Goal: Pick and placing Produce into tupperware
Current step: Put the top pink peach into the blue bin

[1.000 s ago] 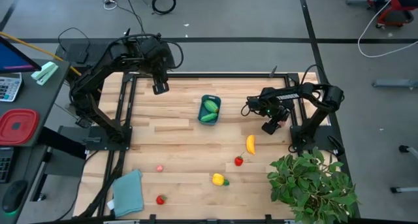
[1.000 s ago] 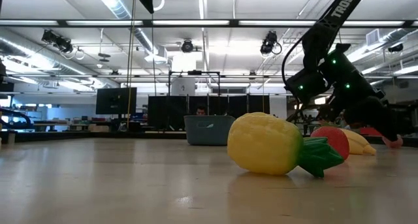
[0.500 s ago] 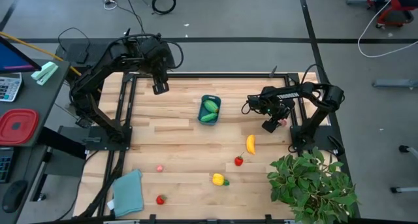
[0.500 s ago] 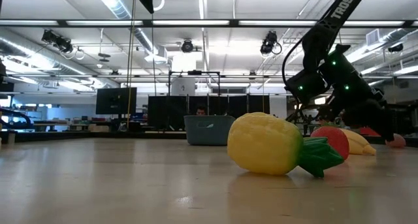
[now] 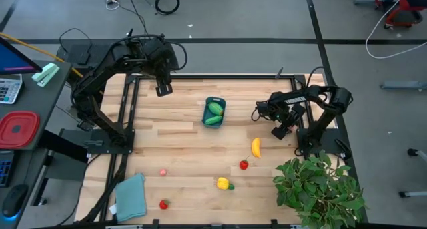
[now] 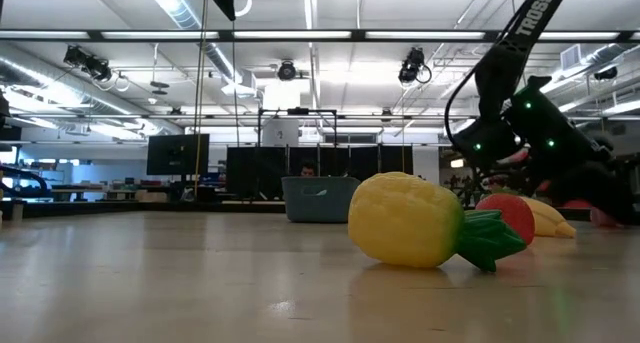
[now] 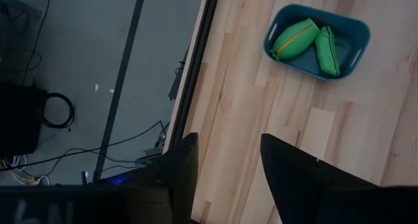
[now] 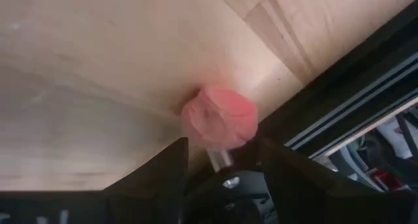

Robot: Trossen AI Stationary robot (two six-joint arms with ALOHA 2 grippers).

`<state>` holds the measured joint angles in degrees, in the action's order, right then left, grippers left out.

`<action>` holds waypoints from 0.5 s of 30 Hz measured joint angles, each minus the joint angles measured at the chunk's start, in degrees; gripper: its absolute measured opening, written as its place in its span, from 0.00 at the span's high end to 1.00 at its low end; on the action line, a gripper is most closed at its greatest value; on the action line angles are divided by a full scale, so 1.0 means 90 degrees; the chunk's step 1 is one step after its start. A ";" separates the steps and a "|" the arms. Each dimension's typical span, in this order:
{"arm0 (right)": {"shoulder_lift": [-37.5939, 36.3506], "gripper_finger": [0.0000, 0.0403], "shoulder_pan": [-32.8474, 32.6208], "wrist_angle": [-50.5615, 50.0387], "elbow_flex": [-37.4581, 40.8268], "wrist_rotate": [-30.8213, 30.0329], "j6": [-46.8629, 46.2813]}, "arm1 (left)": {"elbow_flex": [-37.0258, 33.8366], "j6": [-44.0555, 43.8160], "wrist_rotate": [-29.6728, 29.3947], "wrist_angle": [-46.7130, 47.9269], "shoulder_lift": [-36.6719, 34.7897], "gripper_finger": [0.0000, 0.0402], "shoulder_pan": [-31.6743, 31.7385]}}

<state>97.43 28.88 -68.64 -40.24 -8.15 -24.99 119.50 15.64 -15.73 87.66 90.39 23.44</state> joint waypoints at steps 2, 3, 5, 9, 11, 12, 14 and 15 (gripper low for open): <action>0.0001 0.51 -0.0002 0.0096 0.0030 -0.0004 -0.0033 | 0.0000 0.0000 -0.0002 0.0002 0.0000 0.57 0.0000; -0.0002 0.51 -0.0002 0.0128 0.0028 -0.0006 -0.0033 | 0.0000 0.0000 -0.0001 0.0000 0.0000 0.57 0.0000; 0.0000 0.51 -0.0002 0.0188 -0.0015 -0.0021 -0.0033 | 0.0000 0.0000 0.0000 0.0000 0.0000 0.57 0.0000; 0.0000 0.51 -0.0002 0.0264 -0.0067 -0.0103 -0.0032 | 0.0000 0.0001 -0.0001 0.0000 0.0000 0.57 0.0002; 0.0000 0.51 -0.0002 0.0278 -0.0067 -0.0107 -0.0032 | 0.0000 0.0000 0.0000 0.0000 0.0000 0.57 0.0000; 0.0000 0.51 -0.0002 0.0281 -0.0067 -0.0108 -0.0032 | 0.0000 0.0002 -0.0002 0.0000 0.0000 0.57 0.0000; 0.0000 0.51 -0.0002 0.0314 -0.0067 -0.0111 -0.0032 | 0.0000 0.0002 -0.0002 0.0000 0.0000 0.57 0.0000; 0.0000 0.51 -0.0002 0.0338 -0.0067 -0.0115 -0.0030 | 0.0000 0.0002 -0.0002 0.0000 0.0000 0.57 0.0000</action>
<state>97.43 28.86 -65.60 -40.84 -9.19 -25.25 119.50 15.66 -15.74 87.66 90.39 23.44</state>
